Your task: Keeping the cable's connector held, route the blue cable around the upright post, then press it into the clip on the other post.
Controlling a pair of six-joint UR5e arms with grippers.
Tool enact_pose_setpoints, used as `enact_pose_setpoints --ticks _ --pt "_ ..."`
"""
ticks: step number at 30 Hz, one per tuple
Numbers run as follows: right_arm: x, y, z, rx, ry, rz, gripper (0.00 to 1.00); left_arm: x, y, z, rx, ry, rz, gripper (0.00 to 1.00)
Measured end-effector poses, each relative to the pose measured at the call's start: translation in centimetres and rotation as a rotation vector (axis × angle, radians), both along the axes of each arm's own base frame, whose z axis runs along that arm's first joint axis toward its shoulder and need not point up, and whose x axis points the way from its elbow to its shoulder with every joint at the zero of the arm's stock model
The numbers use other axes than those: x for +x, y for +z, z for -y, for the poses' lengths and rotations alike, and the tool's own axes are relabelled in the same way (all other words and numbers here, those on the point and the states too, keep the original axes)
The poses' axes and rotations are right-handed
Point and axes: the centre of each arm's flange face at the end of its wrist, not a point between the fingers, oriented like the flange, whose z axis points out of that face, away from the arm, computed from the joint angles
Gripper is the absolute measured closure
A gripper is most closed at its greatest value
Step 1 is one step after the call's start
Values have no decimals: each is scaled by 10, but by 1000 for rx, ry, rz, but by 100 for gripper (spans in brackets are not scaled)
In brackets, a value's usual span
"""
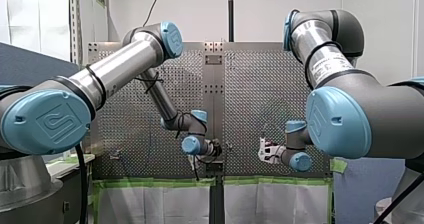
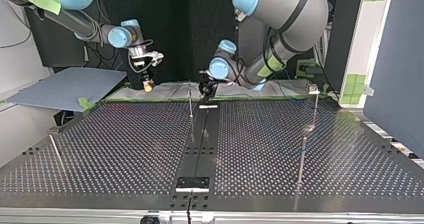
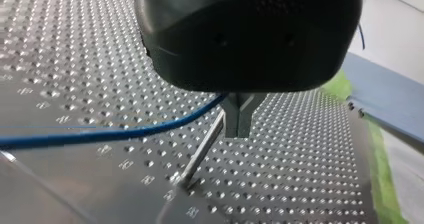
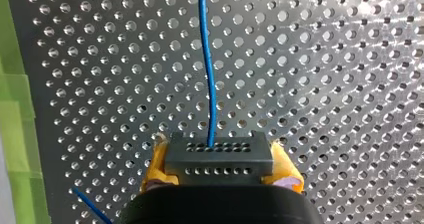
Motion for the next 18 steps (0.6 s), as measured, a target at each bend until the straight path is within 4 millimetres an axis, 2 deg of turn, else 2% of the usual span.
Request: enact_pose_setpoints --ticks 7,18 --pt "0 -4 6 -6 1 2 100 6 1 -5 -21 8 -21 98" --pt "1 -17 11 -5 5 2 100 5 -2 -2 -36 -27 -29 98"
